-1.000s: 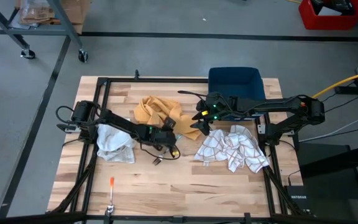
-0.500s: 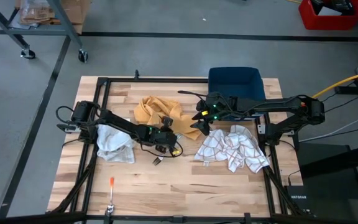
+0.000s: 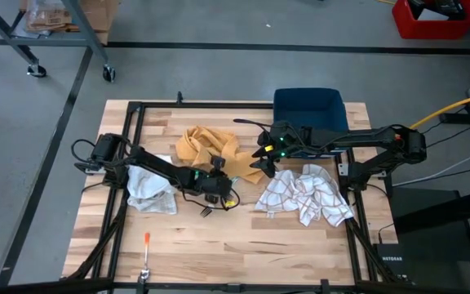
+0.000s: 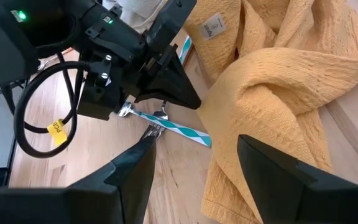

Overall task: Fold towel
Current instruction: Fold the yellow towel

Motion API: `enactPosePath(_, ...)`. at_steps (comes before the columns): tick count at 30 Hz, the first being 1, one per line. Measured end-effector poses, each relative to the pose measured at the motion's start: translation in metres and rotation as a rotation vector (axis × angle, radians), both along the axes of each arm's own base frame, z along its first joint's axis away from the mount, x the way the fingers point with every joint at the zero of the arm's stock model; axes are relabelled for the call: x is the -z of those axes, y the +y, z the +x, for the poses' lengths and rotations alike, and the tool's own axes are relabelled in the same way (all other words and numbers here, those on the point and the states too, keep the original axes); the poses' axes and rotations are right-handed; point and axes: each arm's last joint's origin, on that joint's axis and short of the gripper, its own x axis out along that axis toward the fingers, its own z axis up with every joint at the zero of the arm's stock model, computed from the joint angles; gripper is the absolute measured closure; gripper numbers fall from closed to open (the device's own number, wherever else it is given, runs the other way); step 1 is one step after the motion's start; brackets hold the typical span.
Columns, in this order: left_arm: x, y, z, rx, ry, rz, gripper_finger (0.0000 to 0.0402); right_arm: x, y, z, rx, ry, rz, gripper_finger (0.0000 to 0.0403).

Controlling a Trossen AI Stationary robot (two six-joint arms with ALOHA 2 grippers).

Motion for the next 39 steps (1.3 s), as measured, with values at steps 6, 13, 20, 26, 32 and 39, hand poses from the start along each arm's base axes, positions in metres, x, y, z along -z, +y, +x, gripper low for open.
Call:
enactPosePath(6, 0.0, -0.001, 0.0, -0.083, -0.069, -0.104, 0.04, 0.0, 0.0, 0.0, 0.0, 0.0, 0.0, 0.0171)
enactPosePath(13, 0.0, 0.0, 0.0, -0.165, -0.127, -0.171, 0.04, 0.0, 0.0, 0.0, 0.0, 0.0, 0.0, 0.0171)
enactPosePath(20, 0.0, 0.006, 0.001, -0.214, -0.155, -0.197, 0.04, 0.0, 0.0, 0.0, 0.0, 0.0, 0.0, 0.0171)
enactPosePath(26, 0.0, 0.01, 0.002, -0.208, -0.143, -0.182, 0.0398, 0.0, 0.0, 0.0, 0.0, 0.0, 0.0, 0.0171)
enactPosePath(32, 0.0, 0.017, 0.002, -0.273, -0.175, -0.215, 0.0339, 0.0, 0.0, 0.0, 0.0, 0.0, 0.0, 0.0171)
enactPosePath(39, 0.001, 0.018, 0.002, -0.283, -0.176, -0.219, 0.0235, 0.0, 0.0, 0.0, 0.0, 0.0, 0.0, 0.0171)
